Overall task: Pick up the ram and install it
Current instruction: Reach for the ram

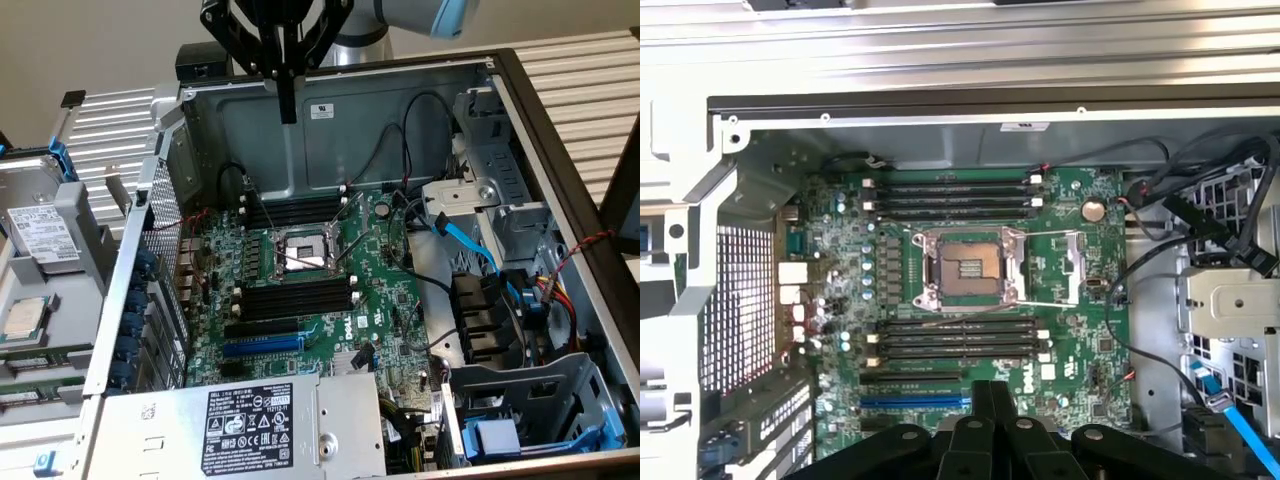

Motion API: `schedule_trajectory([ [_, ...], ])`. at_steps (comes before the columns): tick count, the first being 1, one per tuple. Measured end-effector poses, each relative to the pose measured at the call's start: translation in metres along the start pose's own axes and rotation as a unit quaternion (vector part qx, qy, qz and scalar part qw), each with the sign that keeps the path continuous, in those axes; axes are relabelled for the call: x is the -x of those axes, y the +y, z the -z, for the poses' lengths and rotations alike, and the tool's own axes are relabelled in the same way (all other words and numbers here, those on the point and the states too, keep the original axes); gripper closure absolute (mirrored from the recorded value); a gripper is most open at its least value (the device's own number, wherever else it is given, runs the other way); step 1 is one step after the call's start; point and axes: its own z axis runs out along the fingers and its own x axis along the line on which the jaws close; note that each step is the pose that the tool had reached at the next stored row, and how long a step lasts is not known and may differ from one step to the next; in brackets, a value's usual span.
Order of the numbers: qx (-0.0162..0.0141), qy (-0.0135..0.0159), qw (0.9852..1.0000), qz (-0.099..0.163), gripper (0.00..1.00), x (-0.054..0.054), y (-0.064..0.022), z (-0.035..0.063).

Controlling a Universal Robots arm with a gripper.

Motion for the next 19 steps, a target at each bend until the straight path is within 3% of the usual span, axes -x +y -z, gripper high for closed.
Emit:
schedule_trajectory([
  [11,0.0001,-0.0004,1.0,0.0,0.89,-0.035,-0.0024,0.0008],
  [16,0.0006,-0.0059,1.0,0.0,0.89,-0.043,-0.003,0.0007],
  [19,0.0019,-0.0084,1.0,0.0,0.89,-0.055,-0.0039,0.001],
])
